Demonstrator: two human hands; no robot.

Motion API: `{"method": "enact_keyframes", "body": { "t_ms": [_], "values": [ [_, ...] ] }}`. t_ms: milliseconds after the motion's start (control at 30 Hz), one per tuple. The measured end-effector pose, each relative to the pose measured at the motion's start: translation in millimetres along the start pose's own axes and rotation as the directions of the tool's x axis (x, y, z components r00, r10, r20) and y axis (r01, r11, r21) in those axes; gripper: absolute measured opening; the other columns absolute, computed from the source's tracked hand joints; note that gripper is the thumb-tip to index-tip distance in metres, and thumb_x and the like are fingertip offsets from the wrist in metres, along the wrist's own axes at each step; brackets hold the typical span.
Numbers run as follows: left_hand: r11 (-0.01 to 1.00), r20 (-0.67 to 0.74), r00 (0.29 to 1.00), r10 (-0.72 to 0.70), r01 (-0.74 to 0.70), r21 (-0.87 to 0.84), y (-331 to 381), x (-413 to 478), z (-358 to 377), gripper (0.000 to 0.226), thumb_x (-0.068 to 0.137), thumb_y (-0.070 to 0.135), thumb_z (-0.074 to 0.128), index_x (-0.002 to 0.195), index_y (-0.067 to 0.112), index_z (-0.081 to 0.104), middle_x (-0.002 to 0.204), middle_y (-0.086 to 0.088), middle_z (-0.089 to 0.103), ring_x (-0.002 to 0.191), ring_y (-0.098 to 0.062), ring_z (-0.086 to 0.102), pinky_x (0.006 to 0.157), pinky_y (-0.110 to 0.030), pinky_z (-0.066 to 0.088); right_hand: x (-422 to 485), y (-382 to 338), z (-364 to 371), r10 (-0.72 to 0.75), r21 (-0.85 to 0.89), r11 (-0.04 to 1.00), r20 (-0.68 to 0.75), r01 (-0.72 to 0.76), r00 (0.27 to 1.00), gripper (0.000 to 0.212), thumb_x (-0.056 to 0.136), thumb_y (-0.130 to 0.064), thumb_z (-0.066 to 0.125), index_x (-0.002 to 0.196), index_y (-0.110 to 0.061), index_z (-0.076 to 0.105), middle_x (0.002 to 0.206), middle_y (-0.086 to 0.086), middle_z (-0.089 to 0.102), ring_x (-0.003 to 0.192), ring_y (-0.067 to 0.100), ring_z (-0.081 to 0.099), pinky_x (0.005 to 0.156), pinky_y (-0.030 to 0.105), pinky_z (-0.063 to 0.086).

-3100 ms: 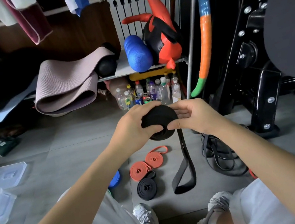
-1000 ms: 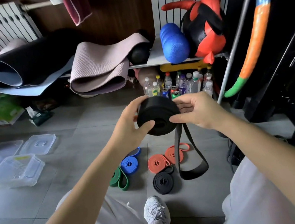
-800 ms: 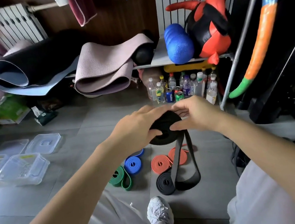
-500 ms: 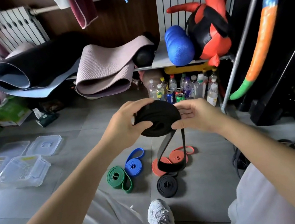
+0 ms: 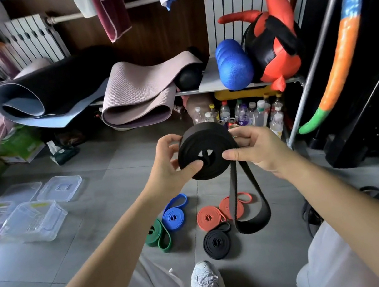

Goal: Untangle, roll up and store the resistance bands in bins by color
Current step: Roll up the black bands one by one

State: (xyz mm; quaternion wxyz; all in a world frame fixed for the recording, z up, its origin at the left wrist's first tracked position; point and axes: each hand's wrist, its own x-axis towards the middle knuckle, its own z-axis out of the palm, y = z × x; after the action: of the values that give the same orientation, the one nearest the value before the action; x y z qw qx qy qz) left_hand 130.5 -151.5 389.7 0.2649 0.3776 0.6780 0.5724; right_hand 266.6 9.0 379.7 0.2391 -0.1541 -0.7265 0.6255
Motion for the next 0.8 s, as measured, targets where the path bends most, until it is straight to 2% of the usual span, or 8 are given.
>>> {"method": "enact_keyframes", "body": {
  "t_ms": [67, 167, 233, 300, 400, 533, 700, 800],
  "values": [
    [0.937, 0.024, 0.998, 0.061, -0.065, 0.344, 6, 4, -8, 0.06, 0.071, 0.016, 0.079, 0.113, 0.03, 0.039, 0.122, 0.006, 0.047, 0.115, -0.014, 0.051, 0.093, -0.039, 0.049, -1, 0, -4, 0.023, -0.076, 0.997, 0.028, -0.02, 0.999, 0.038, 0.071, 0.005, 0.074, 0.099, -0.019, 0.065, 0.091, -0.006, 0.073, 0.09, 0.011, 0.069, 0.08, 0.022, 0.054],
    [0.577, 0.256, 0.942, 0.216, -0.334, 0.745, 22, 5, -8, 0.089, 0.068, 0.033, 0.08, 0.141, 0.032, 0.028, 0.138, 0.004, 0.037, 0.125, -0.016, 0.039, 0.099, -0.035, 0.041, 2, -3, -2, 0.095, -0.212, 0.975, 0.115, -0.069, 0.989, 0.039, 0.07, 0.002, 0.077, 0.101, -0.018, 0.065, 0.091, -0.006, 0.071, 0.083, 0.003, 0.068, 0.077, 0.017, 0.052],
    [0.284, 0.414, 0.893, 0.174, -0.449, 0.847, 28, 8, 1, 0.089, 0.076, 0.037, 0.073, 0.145, 0.04, 0.018, 0.139, 0.005, 0.038, 0.125, -0.019, 0.04, 0.094, -0.035, 0.041, 4, -6, 3, 0.122, -0.273, 0.959, 0.15, -0.078, 0.981, 0.04, 0.07, 0.002, 0.078, 0.103, -0.014, 0.064, 0.087, -0.01, 0.069, 0.075, -0.006, 0.066, 0.071, 0.012, 0.05],
    [0.16, 0.454, 0.883, 0.117, -0.468, 0.869, 29, 13, 6, 0.08, 0.082, 0.036, 0.066, 0.144, 0.045, 0.016, 0.136, 0.006, 0.041, 0.121, -0.021, 0.046, 0.087, -0.033, 0.043, 5, -7, 7, 0.11, -0.316, 0.947, 0.148, -0.058, 0.983, 0.037, 0.07, -0.001, 0.079, 0.102, -0.013, 0.064, 0.085, -0.01, 0.067, 0.072, -0.007, 0.064, 0.065, 0.008, 0.048],
    [0.33, 0.397, 0.913, 0.091, -0.404, 0.853, 29, 17, 1, 0.07, 0.082, 0.032, 0.065, 0.14, 0.047, 0.028, 0.127, 0.006, 0.046, 0.111, -0.021, 0.052, 0.083, -0.03, 0.042, 2, -7, 6, 0.084, -0.27, 0.961, 0.085, -0.058, 0.993, 0.04, 0.068, -0.006, 0.082, 0.099, -0.022, 0.062, 0.087, -0.015, 0.065, 0.079, -0.007, 0.062, 0.07, 0.006, 0.048],
    [0.592, 0.275, 0.946, 0.174, -0.324, 0.738, 23, 11, -1, 0.063, 0.078, 0.027, 0.072, 0.132, 0.043, 0.044, 0.115, 0.011, 0.049, 0.103, -0.014, 0.054, 0.087, -0.031, 0.046, -2, -4, -4, 0.122, -0.279, 0.957, 0.129, -0.082, 0.984, 0.042, 0.066, -0.009, 0.082, 0.101, -0.026, 0.063, 0.097, -0.011, 0.068, 0.095, 0.005, 0.065, 0.089, 0.023, 0.051],
    [0.803, 0.091, 0.971, 0.223, -0.236, 0.547, 15, 13, -4, 0.06, 0.072, 0.018, 0.076, 0.122, 0.041, 0.052, 0.111, 0.008, 0.055, 0.099, -0.014, 0.057, 0.089, -0.036, 0.051, -7, -1, -15, 0.134, -0.229, 0.968, 0.103, -0.107, 0.986, 0.038, 0.068, -0.001, 0.079, 0.094, -0.025, 0.065, 0.09, -0.012, 0.07, 0.085, 0.002, 0.068, 0.086, 0.024, 0.053],
    [0.912, -0.003, 0.98, 0.199, -0.184, 0.366, 10, 12, 3, 0.059, 0.07, 0.011, 0.078, 0.108, 0.048, 0.053, 0.108, 0.01, 0.06, 0.099, -0.014, 0.06, 0.089, -0.036, 0.053, -6, 0, -16, 0.108, -0.185, 0.978, 0.06, -0.095, 0.992, 0.04, 0.07, 0.0, 0.077, 0.1, -0.023, 0.065, 0.097, -0.005, 0.071, 0.092, 0.007, 0.067, 0.091, 0.027, 0.05]
  ]
}}
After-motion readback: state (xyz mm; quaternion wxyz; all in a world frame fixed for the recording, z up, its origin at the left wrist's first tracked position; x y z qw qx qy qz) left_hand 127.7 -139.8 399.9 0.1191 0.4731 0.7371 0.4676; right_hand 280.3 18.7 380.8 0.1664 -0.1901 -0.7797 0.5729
